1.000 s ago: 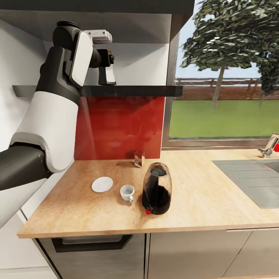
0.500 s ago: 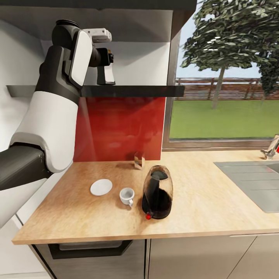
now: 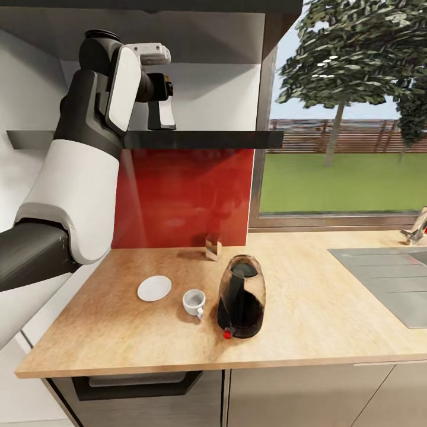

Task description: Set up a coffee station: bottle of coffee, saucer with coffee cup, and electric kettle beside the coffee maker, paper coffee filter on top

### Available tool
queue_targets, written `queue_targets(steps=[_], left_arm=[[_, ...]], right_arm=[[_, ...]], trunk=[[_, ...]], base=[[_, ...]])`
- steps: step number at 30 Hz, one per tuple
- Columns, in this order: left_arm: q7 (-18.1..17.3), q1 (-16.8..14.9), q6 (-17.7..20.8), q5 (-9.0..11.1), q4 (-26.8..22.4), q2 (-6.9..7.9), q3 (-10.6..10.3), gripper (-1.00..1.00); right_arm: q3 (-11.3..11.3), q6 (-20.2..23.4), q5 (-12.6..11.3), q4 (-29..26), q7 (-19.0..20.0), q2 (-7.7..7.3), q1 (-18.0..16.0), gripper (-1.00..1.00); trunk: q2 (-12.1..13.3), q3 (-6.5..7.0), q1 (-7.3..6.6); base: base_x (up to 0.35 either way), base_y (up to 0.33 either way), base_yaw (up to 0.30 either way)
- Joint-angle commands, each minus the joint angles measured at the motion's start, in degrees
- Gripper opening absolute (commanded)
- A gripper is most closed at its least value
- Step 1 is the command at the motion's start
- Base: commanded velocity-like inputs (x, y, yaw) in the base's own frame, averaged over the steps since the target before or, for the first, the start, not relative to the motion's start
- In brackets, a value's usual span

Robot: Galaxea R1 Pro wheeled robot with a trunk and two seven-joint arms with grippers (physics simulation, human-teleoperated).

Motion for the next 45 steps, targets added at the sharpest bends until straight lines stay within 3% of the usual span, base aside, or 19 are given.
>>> queue_targets(steps=[1,3,19,23,26,42,45], left_arm=[[0.6,-0.1,0.1,0.6,0.0,0.0,-0.1,1.0],[0.6,0.0,0.1,0.6,0.0,0.0,-0.1,1.0],[0.7,-0.1,0.0,0.6,-1.3,0.0,-0.1,1.0],[6.5,-0.1,0.1,0.7,-2.4,0.0,-0.1,1.0],[7.8,-0.1,0.1,0.7,-2.3,0.0,-0.1,1.0],[9.0,0.0,0.1,0.9,-1.8,0.0,-0.1,1.0],[8.9,0.0,0.1,0.9,-1.7,0.0,-0.1,1.0]], right_arm=[[0.3,-0.5,0.4,0.2,0.0,-0.01,0.0,1.0],[0.3,-0.6,1.2,0.2,-0.1,0.06,1.2,1.0],[1.0,-0.7,1.5,0.2,-0.1,0.13,2.0,1.0],[1.0,-0.7,1.5,0.2,-0.1,0.13,2.0,1.0],[1.0,-0.7,1.5,0.2,-0.1,0.13,2.0,1.0],[1.0,-0.7,1.5,0.2,-0.1,0.06,2.0,1.0],[1.0,-0.7,1.5,0.2,-0.1,0.07,2.0,1.0]], trunk=[[-0.1,-0.09,0.01],[-0.1,-0.09,0.01],[-0.1,-0.09,0.01],[-0.1,-0.09,0.01],[-0.1,-0.09,0.01],[-0.1,-0.09,0.01],[1.1,0.45,-0.65]], base=[[0.001,0.0,0.0],[0.11,0.0,0.0],[0.105,0.0,0.0],[0.016,0.0,0.0],[0.005,0.0,0.0],[0.001,0.0,0.0],[0.0,0.0,0.0]])
